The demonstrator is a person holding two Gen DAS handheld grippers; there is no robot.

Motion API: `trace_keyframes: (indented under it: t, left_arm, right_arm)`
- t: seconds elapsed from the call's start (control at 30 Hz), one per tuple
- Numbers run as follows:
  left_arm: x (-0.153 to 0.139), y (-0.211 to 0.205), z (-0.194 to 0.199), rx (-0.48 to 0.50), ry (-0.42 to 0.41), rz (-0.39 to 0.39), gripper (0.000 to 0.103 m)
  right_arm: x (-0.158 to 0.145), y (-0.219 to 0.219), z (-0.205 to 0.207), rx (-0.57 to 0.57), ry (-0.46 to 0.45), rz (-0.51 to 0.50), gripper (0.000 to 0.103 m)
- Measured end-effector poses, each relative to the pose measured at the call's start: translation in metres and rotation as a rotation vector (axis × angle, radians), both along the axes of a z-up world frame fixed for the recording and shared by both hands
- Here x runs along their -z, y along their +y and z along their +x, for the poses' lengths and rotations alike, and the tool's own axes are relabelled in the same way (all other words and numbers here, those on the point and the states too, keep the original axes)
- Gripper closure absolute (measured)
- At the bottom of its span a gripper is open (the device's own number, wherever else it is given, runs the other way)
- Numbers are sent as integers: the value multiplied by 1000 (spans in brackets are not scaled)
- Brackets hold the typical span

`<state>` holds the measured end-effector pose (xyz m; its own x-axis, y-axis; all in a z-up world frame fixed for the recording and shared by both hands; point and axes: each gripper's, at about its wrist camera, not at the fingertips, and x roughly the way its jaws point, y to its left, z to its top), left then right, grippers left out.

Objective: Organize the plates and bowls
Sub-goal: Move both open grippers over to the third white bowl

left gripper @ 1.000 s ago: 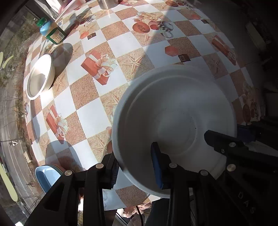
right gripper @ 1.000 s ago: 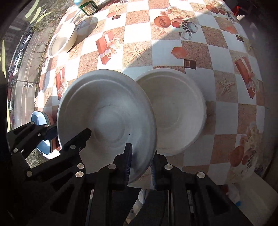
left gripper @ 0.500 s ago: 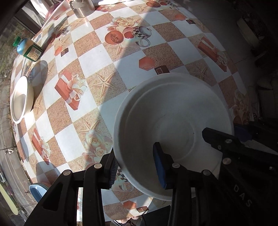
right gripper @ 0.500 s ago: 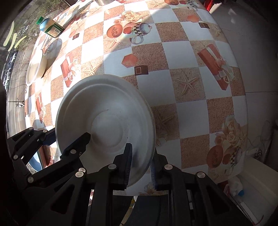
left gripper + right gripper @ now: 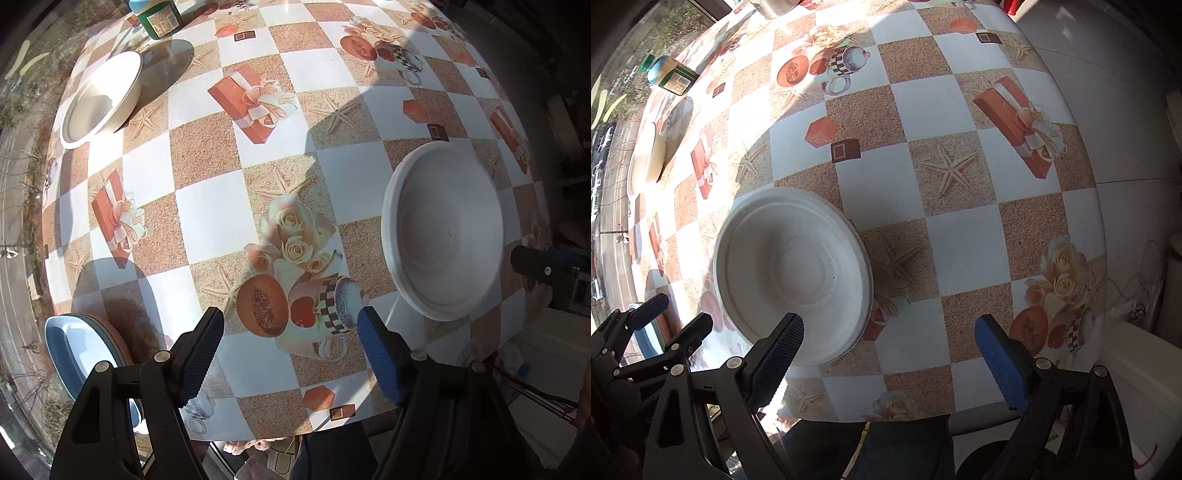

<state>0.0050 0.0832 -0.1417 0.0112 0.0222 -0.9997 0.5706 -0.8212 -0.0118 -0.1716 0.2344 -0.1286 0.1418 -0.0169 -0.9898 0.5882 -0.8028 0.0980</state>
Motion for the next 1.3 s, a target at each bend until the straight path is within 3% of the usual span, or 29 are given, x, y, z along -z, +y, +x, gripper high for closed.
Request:
trace_keyframes:
  t: [0.27,0.8,1.03,1.3]
  left_arm:
    - [-13,-18,35,-63,54,-6,25]
    - [-79,-78,72,-259,230,-65,25]
    - [-65,-114,75,-362,166,-62,25]
    - [-56,-178,72,-496,109,-120,25]
  right_arm:
    - [-15,-7,16,-1,19,-15,8]
    - [-69,-119,78,-197,86,-128,8]
    - [-74,-163,81,-256,95,-149,8]
    - [-41,-199,68,-316,38,-85,8]
